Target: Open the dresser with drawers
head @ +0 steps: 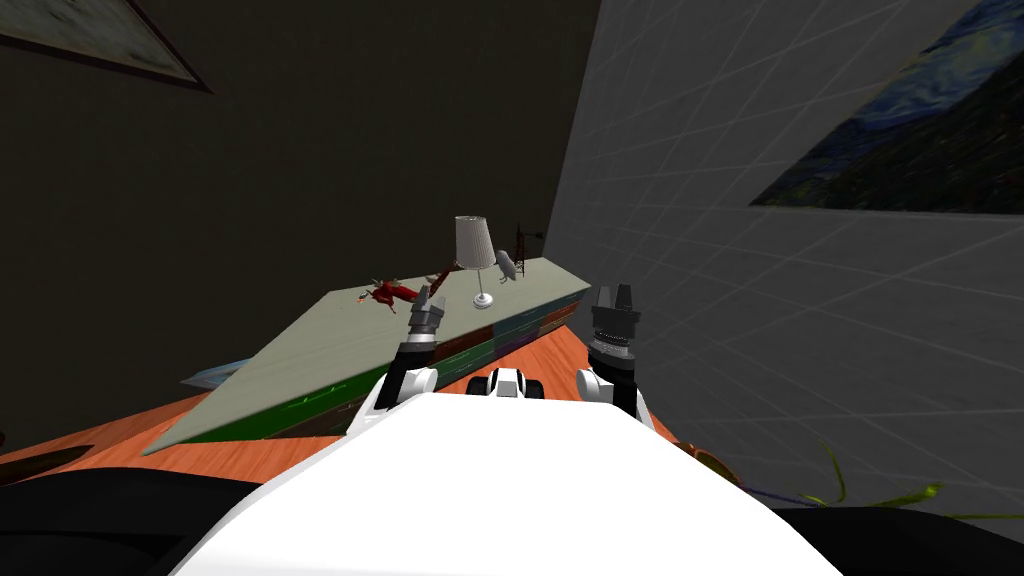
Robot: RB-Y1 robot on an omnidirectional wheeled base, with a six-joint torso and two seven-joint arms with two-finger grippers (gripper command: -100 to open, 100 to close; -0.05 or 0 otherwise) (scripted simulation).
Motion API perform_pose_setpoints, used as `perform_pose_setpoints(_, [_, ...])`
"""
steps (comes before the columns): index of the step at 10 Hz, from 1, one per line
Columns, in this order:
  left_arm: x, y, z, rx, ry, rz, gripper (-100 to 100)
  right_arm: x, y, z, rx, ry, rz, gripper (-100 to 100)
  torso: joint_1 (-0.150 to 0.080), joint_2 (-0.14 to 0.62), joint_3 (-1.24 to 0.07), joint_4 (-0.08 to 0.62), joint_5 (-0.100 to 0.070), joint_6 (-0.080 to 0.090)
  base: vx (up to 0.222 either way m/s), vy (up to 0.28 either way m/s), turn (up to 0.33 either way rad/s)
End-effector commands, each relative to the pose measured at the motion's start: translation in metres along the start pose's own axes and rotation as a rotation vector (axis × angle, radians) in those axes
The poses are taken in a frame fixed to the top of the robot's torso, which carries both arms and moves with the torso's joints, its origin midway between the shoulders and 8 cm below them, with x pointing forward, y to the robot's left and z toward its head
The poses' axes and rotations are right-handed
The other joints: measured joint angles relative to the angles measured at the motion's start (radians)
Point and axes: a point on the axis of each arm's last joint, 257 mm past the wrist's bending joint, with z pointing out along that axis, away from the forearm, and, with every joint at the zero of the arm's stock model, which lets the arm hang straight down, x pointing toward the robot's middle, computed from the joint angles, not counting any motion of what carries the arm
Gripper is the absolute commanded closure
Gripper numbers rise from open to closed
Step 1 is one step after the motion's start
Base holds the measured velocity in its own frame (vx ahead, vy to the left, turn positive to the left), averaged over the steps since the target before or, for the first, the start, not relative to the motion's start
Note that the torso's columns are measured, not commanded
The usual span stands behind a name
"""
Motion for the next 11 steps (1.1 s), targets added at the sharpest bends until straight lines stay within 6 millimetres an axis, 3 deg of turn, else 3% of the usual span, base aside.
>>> perform_pose_setpoints(1, [-0.005,0.021,-0.007,-0.023,0.007,0.010,-100,0.000,0.000,0.000,0.000,0.000,0.000,0,0.000,0.000,0.000,0.000,0.000,0.000,0.085,-0.107,0.032])
perform_pose_setpoints(11, [-0.030,0.090,-0.031,-0.101,-0.006,0.026,-100,0.000,0.000,0.000,0.000,0.000,0.000,0,-0.001,0.000,0.000,0.000,0.000,0.000,0.063,-0.093,0.030])
